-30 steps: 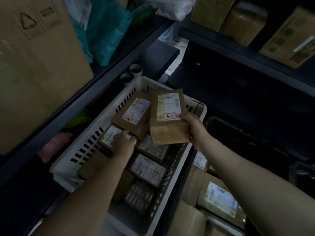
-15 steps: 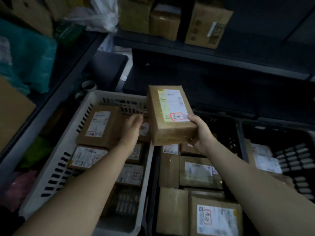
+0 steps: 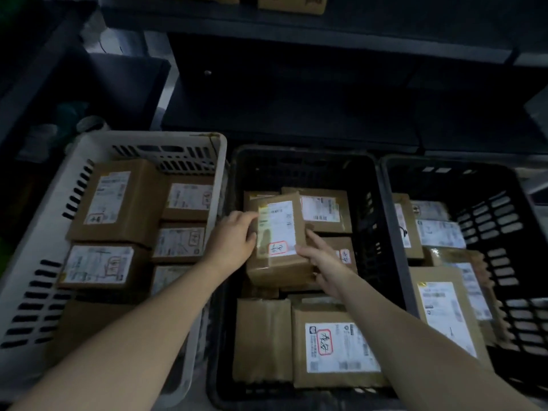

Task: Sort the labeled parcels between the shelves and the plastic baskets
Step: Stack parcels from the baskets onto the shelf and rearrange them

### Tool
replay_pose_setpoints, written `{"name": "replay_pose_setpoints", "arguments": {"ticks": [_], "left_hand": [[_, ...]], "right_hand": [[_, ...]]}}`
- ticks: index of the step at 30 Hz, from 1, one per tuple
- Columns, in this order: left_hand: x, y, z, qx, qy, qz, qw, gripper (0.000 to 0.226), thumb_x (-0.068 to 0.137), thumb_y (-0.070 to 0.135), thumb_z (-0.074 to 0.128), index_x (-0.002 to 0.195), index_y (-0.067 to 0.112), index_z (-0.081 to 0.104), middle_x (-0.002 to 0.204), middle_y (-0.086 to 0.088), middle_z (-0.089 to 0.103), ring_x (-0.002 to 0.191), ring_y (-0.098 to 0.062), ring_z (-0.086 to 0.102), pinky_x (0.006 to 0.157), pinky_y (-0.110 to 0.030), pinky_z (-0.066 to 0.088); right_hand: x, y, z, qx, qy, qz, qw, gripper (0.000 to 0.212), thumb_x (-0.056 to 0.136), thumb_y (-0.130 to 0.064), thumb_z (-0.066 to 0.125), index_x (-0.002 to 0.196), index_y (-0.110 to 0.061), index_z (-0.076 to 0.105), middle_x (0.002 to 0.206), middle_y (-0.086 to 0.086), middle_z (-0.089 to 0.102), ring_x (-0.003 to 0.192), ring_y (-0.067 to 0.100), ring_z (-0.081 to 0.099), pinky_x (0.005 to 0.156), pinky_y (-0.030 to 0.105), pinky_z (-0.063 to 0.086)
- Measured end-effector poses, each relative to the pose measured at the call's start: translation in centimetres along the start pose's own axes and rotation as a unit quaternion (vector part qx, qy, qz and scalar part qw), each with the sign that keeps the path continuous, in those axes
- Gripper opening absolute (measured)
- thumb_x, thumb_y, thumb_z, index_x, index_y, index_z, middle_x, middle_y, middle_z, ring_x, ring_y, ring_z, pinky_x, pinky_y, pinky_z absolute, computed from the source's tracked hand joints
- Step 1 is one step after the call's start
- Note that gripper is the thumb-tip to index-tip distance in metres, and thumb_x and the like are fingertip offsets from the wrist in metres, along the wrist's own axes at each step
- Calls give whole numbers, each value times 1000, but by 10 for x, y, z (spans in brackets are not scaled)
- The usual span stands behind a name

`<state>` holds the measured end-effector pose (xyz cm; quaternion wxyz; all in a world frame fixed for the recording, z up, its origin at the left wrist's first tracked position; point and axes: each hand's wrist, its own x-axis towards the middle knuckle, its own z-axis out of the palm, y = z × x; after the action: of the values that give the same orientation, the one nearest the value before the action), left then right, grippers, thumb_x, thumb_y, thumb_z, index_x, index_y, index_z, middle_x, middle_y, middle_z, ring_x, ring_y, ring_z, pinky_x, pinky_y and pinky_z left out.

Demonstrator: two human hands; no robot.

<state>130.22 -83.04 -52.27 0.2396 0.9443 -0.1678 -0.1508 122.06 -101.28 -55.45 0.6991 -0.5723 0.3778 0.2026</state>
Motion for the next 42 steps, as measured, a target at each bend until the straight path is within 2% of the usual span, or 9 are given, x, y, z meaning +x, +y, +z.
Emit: {"name": "replay_pose_setpoints", "arguments": {"ticks": [4,7,9,20,23,25,28,31,42], "left_hand": [[-5,0,14,196,-89,48,975,53,95,28,46,146,29,32,150,1,34,139,-18,26,116,-39,10],[-9,7,25,273,-165,45,947,57,95,32,45,148,31,24,158,-1,17,146,-20,11,113,-49,-16],[-9,12,29,285,-165,27,944,59,94,30,45,149,30,22,158,-3,16,146,-19,14,112,-50,-18],[-58,13,33,287,-181,42,940,52,93,20,42,144,17,35,152,-7,32,136,-18,35,117,-43,-8],[-65,12,20,264,-181,38,947,46,94,14,41,140,18,44,139,-7,48,128,-22,42,117,-37,6],[-70,13,7,255,-146,22,956,44,94,14,43,137,19,46,132,-6,50,123,-25,43,110,-34,22],[-85,13,-23,254,-90,-3,963,38,95,19,41,133,19,46,129,-4,50,122,-24,43,99,-33,33],[-112,10,-63,255,-46,-15,966,35,96,21,41,131,21,47,129,-2,50,124,-24,42,96,-36,35],[-323,-29,-240,325,172,-91,925,25,94,30,41,117,23,50,119,1,55,114,-21,49,89,-34,35]], "right_hand": [[4,7,10,-112,-51,56,991,46,91,-4,58,128,-29,47,112,0,66,79,12,57,66,26,46],[12,4,12,-155,-52,41,986,74,93,-21,63,152,-35,19,143,1,49,124,24,51,101,40,41],[20,1,15,-184,-55,5,981,83,95,-29,61,154,-36,3,151,4,41,136,24,42,108,43,33],[21,1,14,-310,-66,-40,948,55,93,-13,60,143,-13,37,135,9,56,119,24,55,93,32,48],[14,-15,24,-481,-5,-98,871,35,96,-12,50,131,-5,46,123,14,61,108,31,60,88,38,52],[3,-28,32,-560,27,-158,813,46,93,-8,45,138,-8,40,127,18,54,106,36,58,80,40,53],[-25,-45,48,-638,20,-252,727,54,94,-18,47,146,-20,33,144,12,37,125,35,44,92,41,46],[-63,-56,72,-685,14,-327,651,47,96,-29,47,142,-20,39,141,9,41,128,35,40,102,43,37],[-268,-60,240,-615,-8,-609,501,37,94,-38,50,128,-22,51,123,4,52,120,29,45,91,41,39]]}}
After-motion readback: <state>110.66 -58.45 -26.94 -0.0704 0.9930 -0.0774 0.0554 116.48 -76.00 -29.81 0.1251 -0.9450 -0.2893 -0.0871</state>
